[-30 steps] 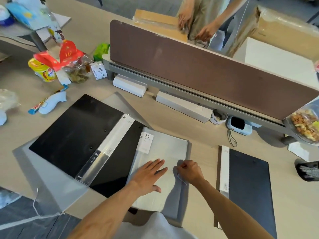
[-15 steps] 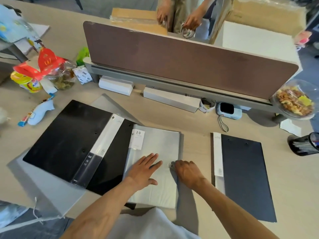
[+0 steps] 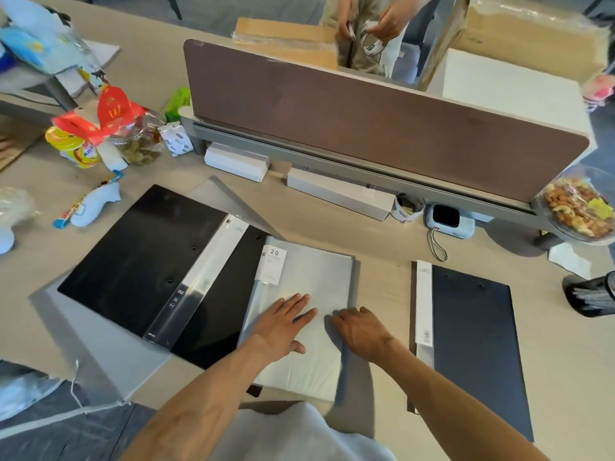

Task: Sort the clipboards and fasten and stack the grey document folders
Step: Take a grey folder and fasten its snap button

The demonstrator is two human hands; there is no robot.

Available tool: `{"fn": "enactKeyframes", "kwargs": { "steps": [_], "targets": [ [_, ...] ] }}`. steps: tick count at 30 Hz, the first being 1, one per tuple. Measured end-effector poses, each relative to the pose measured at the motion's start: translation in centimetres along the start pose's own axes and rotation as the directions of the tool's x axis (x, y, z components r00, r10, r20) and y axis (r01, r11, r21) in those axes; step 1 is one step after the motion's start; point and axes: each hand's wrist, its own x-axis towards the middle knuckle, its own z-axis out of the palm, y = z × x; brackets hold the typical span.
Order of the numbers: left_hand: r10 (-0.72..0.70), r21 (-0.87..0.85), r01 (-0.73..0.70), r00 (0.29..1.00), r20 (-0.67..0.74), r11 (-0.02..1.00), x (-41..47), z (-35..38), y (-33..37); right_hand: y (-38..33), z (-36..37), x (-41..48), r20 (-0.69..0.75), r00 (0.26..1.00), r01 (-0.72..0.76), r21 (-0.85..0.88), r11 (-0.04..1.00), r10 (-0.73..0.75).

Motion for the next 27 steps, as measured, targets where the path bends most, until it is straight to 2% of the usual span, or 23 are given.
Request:
{"fn": "enactKeyframes", "kwargs": {
  "steps": [6, 11, 14, 16, 18, 20, 21, 23, 25, 27],
  "targets": [
    [0.005, -0.031, -0.005, 1.000, -0.001, 1.000, -0.2, 0.0, -0.1, -0.1, -0.3, -0.6, -0.020, 0.988, -0.153, 0.100, 0.983, 0.155],
    [0.011, -0.085, -0.014, 0.999, -0.032, 0.996, -0.3, -0.1, -0.3, -0.4, -1.2, -1.5, -0.018, 0.987, -0.157, 0.114, 0.981, 0.160],
    [-0.008, -0.123, -0.001, 0.997, -0.074, 0.992, -0.7, -0.4, -0.8, -0.4, -1.8, -2.0, 0.030, 0.979, -0.206, 0.150, 0.967, 0.204],
    [-0.093, -0.182, 0.073, 0.990, -0.105, 0.981, -1.3, -0.5, -1.5, -0.4, -2.1, -2.2, 0.085, 0.952, -0.305, 0.248, 0.920, 0.293],
    [-0.229, -0.286, 0.182, 0.963, -0.143, 0.941, -1.9, -0.3, -2.4, -0.6, -2.2, -2.2, 0.116, 0.896, -0.433, 0.441, 0.786, 0.429],
    [-0.391, -0.448, 0.293, 0.909, -0.143, 0.844, -2.6, -0.2, -3.1, -1.0, -2.2, -2.1, 0.130, 0.817, -0.498, 0.650, 0.574, 0.562],
    [-0.475, -0.550, 0.341, 0.872, -0.117, 0.762, -2.8, -0.3, -3.3, -1.3, -2.2, -2.0, 0.154, 0.767, -0.511, 0.734, 0.448, 0.622],
    [-0.607, -0.762, 0.377, 0.794, -0.026, 0.526, -3.1, -0.6, -3.5, -2.0, -2.2, -1.7, 0.248, 0.674, -0.511, 0.837, 0.197, 0.696],
    [-0.672, -0.886, 0.341, 0.739, 0.044, 0.316, -2.9, -0.8, -3.6, -2.7, -1.9, -1.4, 0.306, 0.638, -0.491, 0.869, 0.067, 0.707],
    [-0.673, -0.953, 0.280, 0.727, 0.135, 0.111, -2.7, -1.1, -4.0, -3.2, -1.7, -1.4, 0.341, 0.604, -0.466, 0.884, -0.029, 0.720]
  ]
}}
